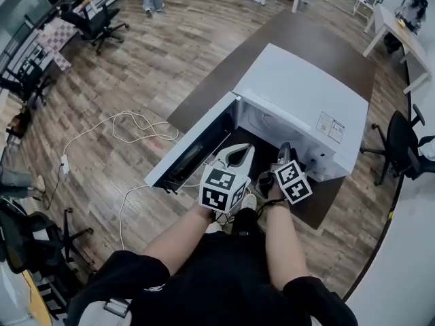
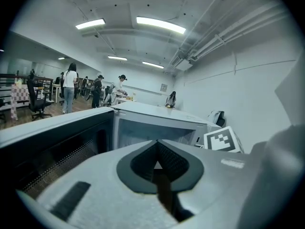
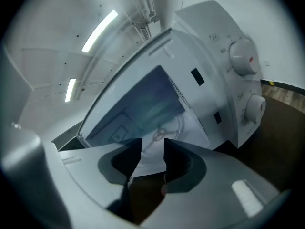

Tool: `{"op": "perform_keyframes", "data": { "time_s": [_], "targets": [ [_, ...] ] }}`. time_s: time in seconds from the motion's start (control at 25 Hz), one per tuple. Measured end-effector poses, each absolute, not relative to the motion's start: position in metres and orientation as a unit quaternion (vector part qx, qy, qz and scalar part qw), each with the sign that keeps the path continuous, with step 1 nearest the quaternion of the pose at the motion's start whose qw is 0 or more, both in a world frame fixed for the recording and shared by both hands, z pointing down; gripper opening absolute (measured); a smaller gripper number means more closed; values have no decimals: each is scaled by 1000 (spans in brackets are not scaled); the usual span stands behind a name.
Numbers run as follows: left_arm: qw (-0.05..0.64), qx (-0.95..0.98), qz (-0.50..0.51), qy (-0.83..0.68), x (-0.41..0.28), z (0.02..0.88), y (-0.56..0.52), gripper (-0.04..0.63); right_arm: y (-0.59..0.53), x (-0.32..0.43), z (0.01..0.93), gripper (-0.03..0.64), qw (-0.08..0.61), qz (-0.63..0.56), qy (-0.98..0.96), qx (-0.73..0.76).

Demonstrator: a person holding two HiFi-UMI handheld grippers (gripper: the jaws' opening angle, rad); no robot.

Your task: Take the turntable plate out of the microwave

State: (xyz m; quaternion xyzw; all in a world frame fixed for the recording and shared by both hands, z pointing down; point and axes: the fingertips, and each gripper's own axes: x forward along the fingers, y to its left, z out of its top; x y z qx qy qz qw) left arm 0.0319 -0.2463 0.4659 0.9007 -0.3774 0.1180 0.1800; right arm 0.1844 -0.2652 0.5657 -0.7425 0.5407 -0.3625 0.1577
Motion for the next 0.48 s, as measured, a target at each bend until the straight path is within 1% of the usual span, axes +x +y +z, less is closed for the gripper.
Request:
{"op": "perform_keyframes", "data": {
  "time_s": [0.08, 0.2, 0.48],
  "targets": [
    [177, 900, 121, -378, 28, 467, -251, 9, -277, 191, 578, 156, 157, -371, 523, -751],
    [170, 899, 130, -381, 24, 471, -257, 9, -292, 199, 593, 161, 167, -393, 497, -755],
    [176, 895, 148, -382, 24, 485, -263, 9, -310, 212, 622, 176, 245, -465, 430, -734]
  ]
}}
